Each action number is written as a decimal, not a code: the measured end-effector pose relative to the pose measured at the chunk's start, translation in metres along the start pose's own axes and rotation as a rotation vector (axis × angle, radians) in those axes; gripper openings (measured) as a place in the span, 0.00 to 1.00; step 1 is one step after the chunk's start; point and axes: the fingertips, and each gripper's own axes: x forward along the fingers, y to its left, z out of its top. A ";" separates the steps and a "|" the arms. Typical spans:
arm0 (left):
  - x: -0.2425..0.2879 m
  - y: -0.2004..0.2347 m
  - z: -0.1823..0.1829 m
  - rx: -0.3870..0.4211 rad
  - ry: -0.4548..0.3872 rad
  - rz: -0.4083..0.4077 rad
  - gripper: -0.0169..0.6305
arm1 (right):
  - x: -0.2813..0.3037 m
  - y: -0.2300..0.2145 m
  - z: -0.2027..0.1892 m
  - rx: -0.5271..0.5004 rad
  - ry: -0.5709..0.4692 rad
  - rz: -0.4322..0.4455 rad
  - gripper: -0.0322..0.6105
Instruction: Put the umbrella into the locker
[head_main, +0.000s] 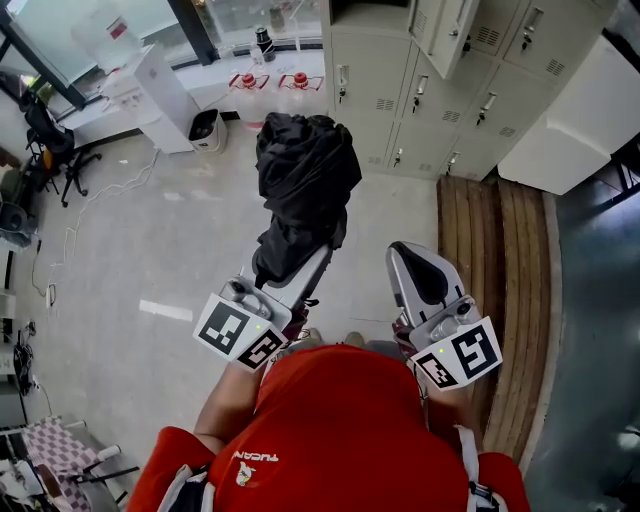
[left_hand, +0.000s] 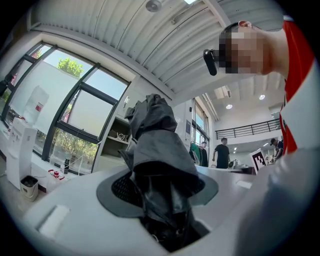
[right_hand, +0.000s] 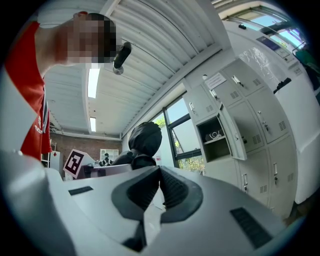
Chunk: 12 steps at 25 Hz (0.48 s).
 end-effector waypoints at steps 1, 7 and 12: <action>0.003 -0.002 -0.001 0.001 0.000 0.005 0.35 | -0.002 -0.004 0.001 0.001 0.001 0.006 0.05; 0.026 -0.013 -0.007 0.016 -0.002 0.039 0.35 | -0.012 -0.033 0.002 0.003 0.004 0.031 0.05; 0.031 -0.015 -0.008 0.016 0.003 0.057 0.35 | -0.013 -0.043 0.007 -0.029 0.005 0.039 0.05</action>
